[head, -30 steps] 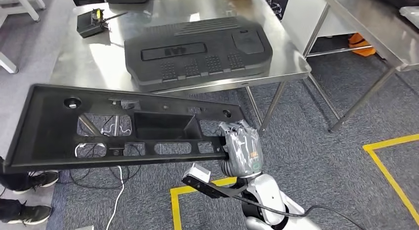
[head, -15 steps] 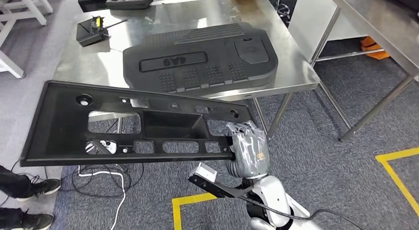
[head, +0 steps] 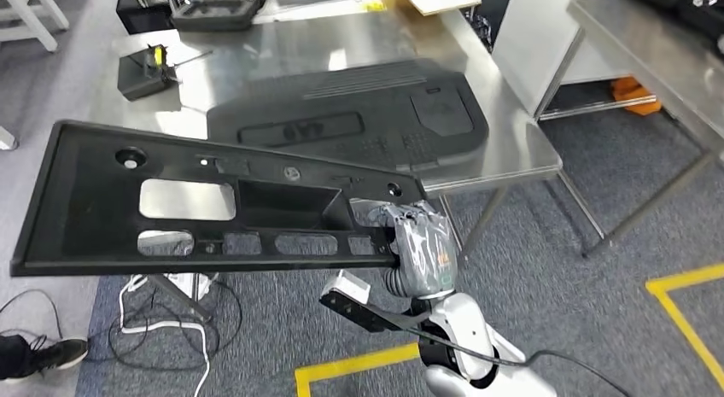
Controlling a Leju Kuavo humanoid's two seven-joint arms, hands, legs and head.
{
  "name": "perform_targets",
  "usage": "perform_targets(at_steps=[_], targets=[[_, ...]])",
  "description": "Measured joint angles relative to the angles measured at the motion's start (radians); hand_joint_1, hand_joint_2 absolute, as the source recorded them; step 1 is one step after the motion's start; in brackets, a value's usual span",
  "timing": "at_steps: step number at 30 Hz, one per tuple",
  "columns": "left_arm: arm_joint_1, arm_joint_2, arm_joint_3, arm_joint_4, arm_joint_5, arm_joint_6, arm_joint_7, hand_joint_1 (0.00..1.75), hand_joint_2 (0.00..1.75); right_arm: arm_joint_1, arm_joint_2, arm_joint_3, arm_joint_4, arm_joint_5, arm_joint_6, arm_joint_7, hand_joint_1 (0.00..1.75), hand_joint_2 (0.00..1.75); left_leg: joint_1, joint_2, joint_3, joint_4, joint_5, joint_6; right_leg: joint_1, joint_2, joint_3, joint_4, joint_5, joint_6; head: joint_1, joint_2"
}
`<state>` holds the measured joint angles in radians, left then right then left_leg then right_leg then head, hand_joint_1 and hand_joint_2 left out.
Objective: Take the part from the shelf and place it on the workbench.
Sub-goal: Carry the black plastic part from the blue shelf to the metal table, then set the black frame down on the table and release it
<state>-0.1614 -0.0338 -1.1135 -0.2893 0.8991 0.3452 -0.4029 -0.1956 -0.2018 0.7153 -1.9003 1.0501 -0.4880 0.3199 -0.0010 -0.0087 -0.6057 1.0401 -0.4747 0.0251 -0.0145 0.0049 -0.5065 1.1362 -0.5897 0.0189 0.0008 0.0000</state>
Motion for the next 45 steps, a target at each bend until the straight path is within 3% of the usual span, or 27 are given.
perform_targets(at_steps=[3, 4, 5, 6, 8, 10, 14, 16, 18, 20, 21, 23, 25, 28, 30, 31, 33, 35, 36, 39, 40, 41, 44, 45], targets=[[0.0, 0.001, 0.0, 0.0, 0.0, 0.001, 0.0, 0.0, 1.75, -0.005, 0.0, -0.004, 0.0, -0.007, -0.005, -0.003, 1.75, 1.75, 0.001, -0.001, 0.033, -0.008, -0.024, 0.009, 0.0, -0.001, -0.117, 0.151, -0.064, 0.008, 0.011, 0.0], [0.001, 0.001, 0.0, 0.0, 0.0, 0.001, 0.0, 0.0, 1.75, -0.004, -0.001, -0.005, 0.0, -0.007, -0.006, -0.004, 1.75, 1.75, 0.001, -0.002, 0.046, -0.008, -0.035, 0.009, 0.0, -0.001, -0.149, 0.171, -0.083, 0.009, 0.015, 0.0], [0.003, 0.0, 0.0, 0.0, 0.0, 0.001, 0.0, 0.0, 1.75, -0.004, -0.002, -0.005, 0.0, -0.008, -0.006, -0.005, 1.75, 1.75, 0.001, -0.003, 0.06, -0.008, -0.047, 0.008, 0.0, -0.001, -0.167, 0.162, -0.083, 0.009, 0.019, 0.0], [0.004, 0.0, 0.0, 0.0, 0.0, 0.001, 0.0, 0.0, 1.75, -0.004, -0.002, -0.006, 0.0, -0.008, -0.006, -0.006, 1.75, 1.75, 0.001, -0.004, 0.077, -0.008, -0.059, 0.006, 0.0, -0.001, -0.172, 0.124, -0.06, 0.008, 0.024, 0.0], [0.004, 0.0, 0.0, 0.0, 0.0, 0.001, 0.0, 0.0, 1.75, -0.004, -0.003, -0.007, 0.001, -0.007, -0.006, -0.007, 1.75, 1.75, 0.001, -0.005, 0.11, -0.008, -0.085, 0.0, 0.001, -0.002, -0.161, 0.013, 0.044, 0.003, 0.036, 0.0], [0.003, 0.0, 0.0, 0.0, 0.001, 0.001, 0.0, 0.0, 1.75, -0.005, -0.003, -0.008, 0.002, -0.006, -0.008, -0.008, 1.75, 1.75, 0.0, -0.007, 0.128, -0.012, -0.109, -0.012, 0.006, -0.004, -0.152, -0.047, 0.1, -0.009, 0.042, 0.0], [0.001, 0.0, 0.0, 0.0, 0.002, 0.001, 0.0, 0.0, 1.75, -0.014, -0.004, -0.008, 0.004, 0.011, -0.014, -0.01, 1.75, 1.75, -0.002, -0.005, 0.148, 0.02, -0.12, -0.037, 0.003, -0.004, -0.122, -0.062, 0.099, -0.041, 0.035, 0.0], [-0.002, 0.0, 0.0, 0.0, 0.002, 0.002, 0.0, 0.0, 1.75, -0.024, -0.003, -0.008, 0.006, 0.02, -0.016, -0.012, 1.75, 1.75, 0.002, -0.003, 0.101, 0.108, -0.141, -0.047, 0.001, -0.006, -0.102, -0.068, 0.09, -0.051, 0.026, 0.0], [-0.002, 0.0, 0.0, 0.0, 0.002, 0.002, 0.0, 0.0, 1.75, -0.033, -0.003, -0.008, 0.008, 0.027, -0.019, -0.012, 1.75, 1.75, 0.005, -0.002, 0.017, 0.22, -0.187, -0.055, 0.002, -0.006, -0.084, -0.073, 0.076, -0.054, 0.018, 0.0], [0.002, 0.0, 0.0, 0.0, 0.002, 0.002, 0.0, 0.0, 1.75, -0.035, -0.003, -0.008, 0.014, 0.033, -0.021, -0.011, 1.75, 1.75, 0.006, -0.002, -0.041, 0.255, -0.208, -0.056, 0.002, -0.005, -0.061, -0.075, 0.058, -0.053, 0.013, 0.0], [0.003, 0.0, 0.0, 0.0, 0.001, 0.002, 0.0, 0.0, 1.75, -0.036, -0.003, -0.008, 0.016, 0.036, -0.022, -0.01, 1.75, 1.75, 0.005, -0.002, -0.05, 0.226, -0.188, -0.053, 0.002, -0.004, -0.047, -0.076, 0.048, -0.053, 0.01, 0.0], [0.005, 0.0, 0.0, 0.0, -0.001, 0.002, 0.0, 0.0, 1.75, -0.037, -0.003, -0.008, 0.021, 0.042, -0.025, -0.008, 1.75, 1.75, -0.001, -0.001, -0.04, 0.114, -0.084, -0.039, 0.003, -0.005, -0.019, -0.078, 0.026, -0.052, 0.004, 0.0], [0.005, 0.001, 0.0, 0.0, -0.001, 0.002, 0.002, 0.0, 1.75, -0.04, -0.003, -0.008, 0.026, 0.048, -0.03, -0.007, 1.75, 1.75, -0.012, -0.001, -0.033, 0.042, -0.018, -0.024, 0.002, -0.003, 0.0, -0.082, 0.01, -0.044, 0.001, 0.0], [0.006, 0.002, 0.0, -0.001, -0.002, 0.002, 0.003, 0.0, 1.75, -0.042, -0.003, -0.009, 0.03, 0.05, -0.033, -0.005, 1.75, 1.75, -0.014, -0.001, -0.011, 0.014, -0.01, -0.008, 0.002, 0.0, 0.02, -0.071, 0.006, -0.026, -0.001, 0.0], [0.003, 0.002, 0.0, -0.002, -0.002, 0.002, 0.003, 0.0, 1.75, -0.046, -0.003, -0.01, 0.031, 0.051, -0.034, -0.005, 1.75, 1.75, -0.007, -0.002, 0.015, -0.001, -0.013, 0.001, 0.004, 0.0, 0.011, -0.026, 0.0, -0.017, 0.003, 0.0], [0.0, 0.002, 0.0, -0.002, -0.002, 0.003, 0.004, 0.0, 1.75, -0.049, -0.003, -0.01, 0.032, 0.052, -0.034, -0.006, 1.75, 1.75, -0.005, -0.002, 0.026, -0.007, -0.015, 0.004, 0.003, -0.001, -0.013, 0.017, -0.014, -0.013, 0.006, 0.0], [-0.004, 0.002, 0.0, -0.002, -0.002, 0.004, 0.004, 0.0, 1.75, -0.054, -0.003, -0.01, 0.035, 0.056, -0.034, -0.006, 1.75, 1.75, -0.003, -0.002, 0.04, -0.012, -0.026, 0.009, 0.001, -0.001, -0.096, 0.128, -0.06, -0.005, 0.014, 0.0], [-0.002, 0.002, 0.0, -0.003, -0.003, 0.005, 0.004, 0.0, 1.75, -0.055, -0.003, -0.01, 0.039, 0.062, -0.034, -0.006, 1.75, 1.75, 0.0, -0.003, 0.057, -0.013, -0.042, 0.008, -0.001, -0.001, -0.165, 0.185, -0.084, 0.0, 0.021, 0.0], [0.0, 0.002, 0.0, -0.003, -0.004, 0.005, 0.004, 0.0, 1.75, -0.054, -0.003, -0.01, 0.041, 0.066, -0.034, -0.006, 1.75, 1.75, 0.002, -0.004, 0.069, -0.013, -0.053, 0.005, -0.002, -0.001, -0.178, 0.168, -0.066, 0.002, 0.025, 0.0], [0.003, 0.002, 0.0, -0.005, -0.009, 0.005, 0.004, 0.0, 1.75, -0.055, -0.004, -0.01, 0.045, 0.082, -0.034, -0.004, 1.75, 1.75, 0.009, -0.006, 0.107, -0.011, -0.09, -0.011, -0.003, -0.003, -0.168, 0.003, 0.074, 0.004, 0.039, 0.0], [0.001, 0.002, 0.0, -0.005, -0.01, 0.005, 0.005, 0.0, 1.75, -0.056, -0.004, -0.01, 0.046, 0.086, -0.033, -0.004, 1.75, 1.75, 0.009, -0.006, 0.113, -0.01, -0.1, -0.018, -0.002, -0.005, -0.166, -0.033, 0.106, -0.001, 0.043, 0.0], [0.0, 0.002, 0.0, -0.006, -0.01, 0.005, 0.006, 0.0, 1.75, -0.056, -0.003, -0.01, 0.047, 0.089, -0.033, -0.002, 1.75, 1.75, 0.008, -0.006, 0.119, -0.01, -0.108, -0.025, 0.0, -0.005, -0.166, -0.05, 0.122, -0.01, 0.045, 0.0], [-0.003, 0.002, 0.0, -0.008, -0.012, 0.005, 0.008, 0.0, 1.75, -0.059, -0.003, -0.012, 0.049, 0.095, -0.03, 0.003, 1.75, 1.75, 0.006, -0.005, 0.13, 0.008, -0.108, -0.043, 0.001, -0.004, -0.147, -0.058, 0.11, -0.037, 0.042, 0.0], [-0.004, 0.002, 0.0, -0.008, -0.012, 0.005, 0.008, 0.0, 1.75, -0.06, -0.003, -0.012, 0.049, 0.097, -0.029, 0.003, 1.75, 1.75, 0.007, -0.004, 0.118, 0.038, -0.106, -0.048, 0.0, -0.005, -0.133, -0.065, 0.104, -0.043, 0.037, 0.0]])
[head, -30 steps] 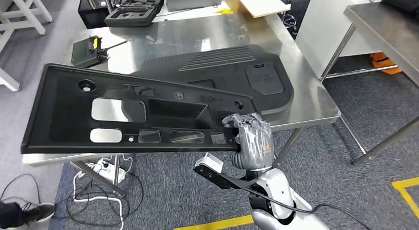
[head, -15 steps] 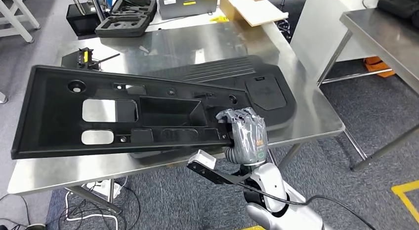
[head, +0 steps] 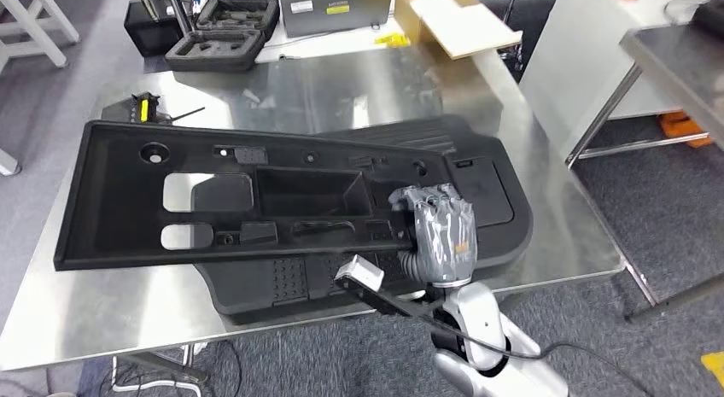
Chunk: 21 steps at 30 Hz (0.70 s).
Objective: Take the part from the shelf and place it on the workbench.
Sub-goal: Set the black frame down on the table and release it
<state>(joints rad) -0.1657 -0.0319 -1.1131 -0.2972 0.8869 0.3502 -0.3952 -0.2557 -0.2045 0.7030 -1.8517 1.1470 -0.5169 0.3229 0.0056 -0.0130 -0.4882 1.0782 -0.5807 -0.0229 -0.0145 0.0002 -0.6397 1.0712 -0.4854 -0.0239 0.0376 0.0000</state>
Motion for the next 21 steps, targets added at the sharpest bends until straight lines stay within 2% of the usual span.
perform_targets(at_steps=[2, 4, 5, 6, 7, 9, 10, 11, 13, 15, 16, 17, 19, 20, 21], targets=[[-0.002, 0.0, 0.0, 0.0, 0.0, 0.0, 0.0, 0.0, 1.75, -0.005, 0.001, 0.0, 0.0, 0.002, 0.003, 0.0, 1.75, 1.75, 0.002, 0.002, -0.062, 0.104, -0.017, -0.009, -0.001, -0.001, 0.028, -0.011, -0.011, -0.008, -0.01, 0.0], [-0.002, 0.0, 0.0, -0.001, 0.001, 0.002, 0.0, 0.0, 1.75, -0.011, 0.002, 0.0, 0.001, 0.004, 0.007, 0.001, 1.75, 1.75, 0.004, 0.003, -0.143, 0.202, -0.066, -0.016, 0.0, -0.002, 0.051, -0.015, -0.026, -0.009, -0.019, 0.0], [0.0, 0.0, 0.0, -0.001, 0.002, 0.005, 0.001, 0.0, 1.75, -0.013, 0.002, 0.0, 0.001, 0.005, 0.009, 0.002, 1.75, 1.75, 0.003, 0.003, -0.172, 0.22, -0.082, -0.015, 0.001, -0.001, 0.064, -0.015, -0.036, -0.008, -0.022, 0.0], [0.001, 0.0, 0.0, -0.001, 0.003, 0.009, 0.003, 0.0, 1.75, -0.014, 0.002, 0.0, 0.002, 0.006, 0.011, 0.002, 1.75, 1.75, 0.003, 0.003, -0.188, 0.209, -0.079, -0.011, 0.002, 0.0, 0.079, -0.015, -0.047, -0.008, -0.026, 0.0], [0.001, 0.0, 0.0, -0.001, 0.004, 0.014, 0.005, 0.0, 1.75, -0.015, 0.002, 0.0, 0.002, 0.007, 0.012, 0.003, 1.75, 1.75, 0.001, 0.003, -0.193, 0.17, -0.049, -0.004, 0.003, 0.001, 0.096, -0.016, -0.059, -0.008, -0.03, 0.0], [0.002, 0.0, 0.0, -0.001, 0.004, 0.026, 0.008, 0.0, 1.75, -0.019, 0.002, 0.0, 0.004, 0.011, 0.014, 0.004, 1.75, 1.75, -0.007, 0.003, -0.188, 0.061, 0.064, 0.015, 0.005, 0.002, 0.124, -0.017, -0.082, -0.007, -0.035, 0.0], [0.003, 0.0, 0.001, 0.0, 0.004, 0.031, 0.01, 0.0, 1.75, -0.023, 0.003, 0.0, 0.005, 0.012, 0.014, 0.006, 1.75, 1.75, -0.012, 0.003, -0.186, 0.02, 0.11, 0.023, 0.006, 0.003, 0.131, -0.017, -0.092, -0.004, -0.037, 0.0], [0.004, 0.0, 0.001, 0.0, 0.004, 0.035, 0.011, 0.0, 1.75, -0.025, 0.003, 0.0, 0.006, 0.013, 0.016, 0.007, 1.75, 1.75, -0.016, 0.002, -0.186, 0.0, 0.14, 0.028, 0.005, 0.004, 0.136, -0.018, -0.099, 0.001, -0.038, 0.0], [0.004, 0.0, 0.001, -0.001, 0.003, 0.038, 0.012, 0.0, 1.75, -0.03, 0.005, 0.0, 0.008, 0.016, 0.017, 0.009, 1.75, 1.75, -0.02, 0.003, -0.185, -0.012, 0.145, 0.034, 0.005, 0.006, 0.143, -0.026, -0.108, 0.013, -0.04, 0.0], [0.002, -0.001, 0.001, -0.002, 0.0, 0.037, 0.011, 0.0, 1.75, -0.034, 0.005, 0.0, 0.009, 0.018, 0.018, 0.011, 1.75, 1.75, -0.013, 0.004, -0.17, -0.03, 0.145, 0.039, 0.004, 0.005, 0.147, -0.019, -0.124, 0.022, -0.039, 0.0], [0.0, -0.002, 0.001, -0.002, -0.001, 0.037, 0.01, 0.0, 1.75, -0.037, 0.005, 0.0, 0.009, 0.02, 0.018, 0.011, 1.75, 1.75, -0.008, 0.005, -0.16, -0.042, 0.145, 0.041, 0.005, 0.004, 0.135, 0.01, -0.14, 0.026, -0.037, 0.0], [-0.003, -0.002, 0.001, -0.003, -0.002, 0.037, 0.01, 0.0, 1.75, -0.039, 0.005, 0.0, 0.009, 0.021, 0.019, 0.011, 1.75, 1.75, -0.006, 0.006, -0.152, -0.05, 0.143, 0.044, 0.004, 0.004, 0.107, 0.062, -0.164, 0.03, -0.033, 0.0], [-0.006, -0.002, 0.001, -0.003, -0.002, 0.037, 0.01, 0.0, 1.75, -0.041, 0.005, 0.0, 0.01, 0.021, 0.019, 0.012, 1.75, 1.75, -0.005, 0.006, -0.141, -0.055, 0.136, 0.05, 0.002, 0.004, 0.024, 0.192, -0.203, 0.038, -0.025, 0.0], [-0.005, -0.003, 0.001, -0.003, -0.002, 0.037, 0.01, 0.0, 1.75, -0.041, 0.005, 0.0, 0.011, 0.021, 0.019, 0.012, 1.75, 1.75, -0.005, 0.005, -0.137, -0.054, 0.131, 0.051, 0.0, 0.004, -0.011, 0.234, -0.201, 0.041, -0.022, 0.0], [-0.004, -0.003, 0.001, -0.003, -0.002, 0.037, 0.01, 0.0, 1.75, -0.04, 0.005, 0.0, 0.012, 0.021, 0.02, 0.012, 1.75, 1.75, -0.004, 0.005, -0.131, -0.053, 0.125, 0.05, -0.001, 0.004, -0.029, 0.237, -0.177, 0.043, -0.018, 0.0]])
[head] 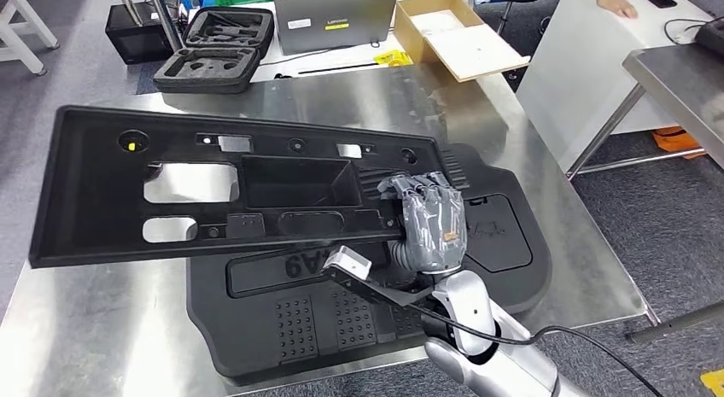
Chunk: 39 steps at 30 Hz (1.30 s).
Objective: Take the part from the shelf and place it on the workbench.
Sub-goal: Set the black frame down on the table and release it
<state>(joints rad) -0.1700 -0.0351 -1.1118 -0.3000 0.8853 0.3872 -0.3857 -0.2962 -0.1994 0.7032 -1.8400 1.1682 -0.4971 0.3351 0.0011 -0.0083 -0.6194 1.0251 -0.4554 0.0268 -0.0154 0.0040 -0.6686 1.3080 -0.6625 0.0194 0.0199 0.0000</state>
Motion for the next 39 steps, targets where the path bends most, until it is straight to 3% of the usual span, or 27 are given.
perform_targets(at_steps=[1, 3, 4, 6, 10, 14, 22, 31, 39], targets=[[0.001, 0.0, 0.0, 0.0, 0.0, 0.0, 0.0, 0.0, 1.75, 0.0, 0.0, 0.0, 0.001, 0.0, 0.001, 0.0, 1.75, 1.75, 0.001, -0.001, 0.007, 0.002, -0.006, -0.002, -0.001, 0.0, 0.0, -0.033, 0.042, 0.001, 0.004, 0.0], [0.001, -0.001, 0.0, -0.001, -0.002, -0.001, 0.0, 0.0, 1.75, -0.001, 0.0, 0.0, 0.003, 0.0, 0.003, 0.0, 1.75, 1.75, 0.003, -0.003, 0.019, 0.009, -0.022, -0.012, -0.002, 0.0, 0.033, -0.157, 0.133, 0.003, 0.014, 0.0], [0.0, -0.001, 0.0, -0.002, -0.004, -0.002, 0.0, 0.0, 1.75, -0.002, 0.0, 0.0, 0.003, 0.0, 0.005, 0.0, 1.75, 1.75, 0.002, -0.005, 0.021, 0.014, -0.028, -0.017, -0.001, 0.0, 0.049, -0.206, 0.156, 0.0, 0.018, 0.0], [-0.001, 0.0, 0.0, -0.002, -0.006, -0.006, 0.001, 0.0, 1.75, -0.004, 0.001, 0.0, 0.004, -0.001, 0.007, 0.0, 1.75, 1.75, -0.002, -0.007, 0.02, 0.019, -0.035, -0.021, 0.0, 0.002, 0.062, -0.246, 0.161, -0.007, 0.019, 0.0], [0.001, 0.0, 0.0, -0.003, -0.008, -0.008, 0.004, 0.0, 1.75, -0.005, 0.003, 0.001, 0.008, -0.004, 0.012, 0.001, 1.75, 1.75, -0.002, -0.007, 0.026, 0.013, -0.037, -0.012, 0.004, 0.003, 0.067, -0.253, 0.157, -0.017, 0.005, 0.0], [0.001, 0.0, 0.0, -0.004, -0.008, 0.006, 0.005, 0.0, 0.0, -0.008, 0.003, 0.001, 0.01, -0.006, 0.015, 0.001, 1.75, 1.75, -0.002, -0.007, 0.034, 0.006, -0.037, -0.014, 0.005, 0.002, 0.072, -0.253, 0.152, -0.025, 0.001, 0.0], [0.001, 0.0, 0.001, -0.004, -0.007, 0.029, 0.01, 0.0, 0.0, -0.016, 0.003, 0.001, 0.025, 0.123, 0.098, 0.04, 1.75, 1.75, -0.001, -0.007, 0.04, 0.0, -0.039, -0.028, 0.007, 0.002, 0.077, -0.253, 0.148, -0.031, -0.002, 0.0], [0.001, 0.0, 0.001, -0.005, -0.016, 0.032, 0.026, 0.0, 0.0, -0.067, 0.003, 0.012, 0.074, 0.205, 0.219, 0.085, 1.75, 1.75, -0.001, -0.007, 0.04, 0.0, -0.04, -0.033, 0.006, 0.001, 0.081, -0.258, 0.148, -0.03, -0.002, 0.0], [0.001, 0.0, 0.001, -0.006, -0.017, 0.032, 0.033, 0.0, 0.0, -0.106, 0.003, 0.025, 0.123, 0.222, 0.244, 0.115, 1.75, 1.75, -0.001, -0.007, 0.041, 0.0, -0.04, -0.033, 0.006, 0.001, 0.084, -0.262, 0.149, -0.029, -0.002, 0.0]])
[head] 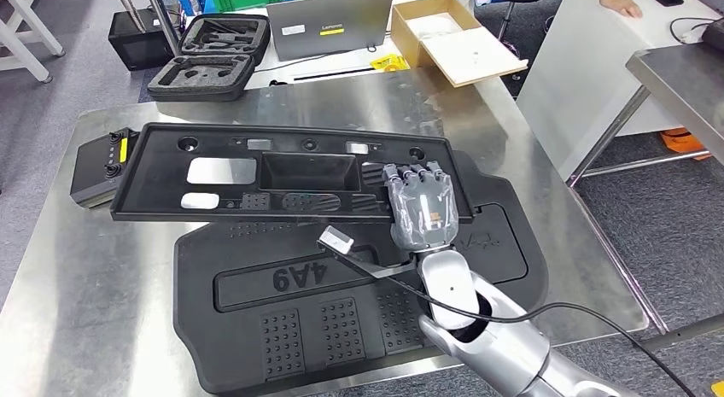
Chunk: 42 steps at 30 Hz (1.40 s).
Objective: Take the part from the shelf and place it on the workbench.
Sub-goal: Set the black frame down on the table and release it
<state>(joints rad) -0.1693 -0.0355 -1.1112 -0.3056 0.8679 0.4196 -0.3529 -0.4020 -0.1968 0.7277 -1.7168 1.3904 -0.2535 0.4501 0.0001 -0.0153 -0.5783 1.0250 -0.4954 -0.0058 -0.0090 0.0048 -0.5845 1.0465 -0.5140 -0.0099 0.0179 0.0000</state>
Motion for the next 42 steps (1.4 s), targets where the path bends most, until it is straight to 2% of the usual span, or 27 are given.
perform_targets(at_steps=[7, 14, 23, 29, 42], targets=[[0.0, 0.0, 0.0, 0.0, 0.0, 0.0, 0.001, 0.0, 0.0, -0.013, 0.0, 0.007, 0.03, 0.001, 0.007, 0.011, 1.75, 1.75, 0.0, 0.0, 0.0, 0.0, -0.001, -0.001, 0.0, 0.0, 0.001, -0.001, 0.0, 0.0, 0.0, 0.0], [-0.001, 0.0, 0.0, -0.002, -0.01, -0.001, 0.019, 0.0, 0.0, -0.042, -0.001, 0.008, 0.087, -0.008, 0.068, 0.076, 1.75, 1.75, 0.0, 0.0, 0.001, 0.0, -0.001, -0.001, 0.0, 0.0, 0.001, -0.001, 0.0, 0.0, 0.0, 0.0], [-0.001, 0.0, 0.0, -0.008, -0.012, -0.002, 0.029, 0.0, 0.0, -0.053, -0.006, 0.007, 0.17, -0.022, 0.112, 0.087, 1.75, 1.75, 0.0, 0.0, 0.002, 0.0, -0.001, -0.001, 0.0, 0.0, 0.002, -0.002, 0.0, 0.0, 0.0, 0.0], [-0.001, 0.0, 0.0, -0.008, -0.012, -0.004, 0.031, 0.0, 0.0, -0.051, -0.029, 0.004, 0.213, -0.044, 0.143, 0.093, 1.75, 1.75, 0.0, 0.0, 0.002, 0.0, -0.001, -0.001, 0.0, 0.0, 0.002, -0.002, 0.0, 0.0, 0.0, 0.0], [-0.001, 0.001, 0.0, -0.008, -0.019, -0.011, 0.031, 0.0, 0.0, -0.035, -0.083, -0.012, 0.236, -0.074, 0.139, 0.1, 1.75, 1.75, 0.0, 0.0, 0.003, 0.0, -0.001, -0.001, 0.0, 0.0, 0.002, -0.002, 0.0, 0.0, 0.0, 0.0]])
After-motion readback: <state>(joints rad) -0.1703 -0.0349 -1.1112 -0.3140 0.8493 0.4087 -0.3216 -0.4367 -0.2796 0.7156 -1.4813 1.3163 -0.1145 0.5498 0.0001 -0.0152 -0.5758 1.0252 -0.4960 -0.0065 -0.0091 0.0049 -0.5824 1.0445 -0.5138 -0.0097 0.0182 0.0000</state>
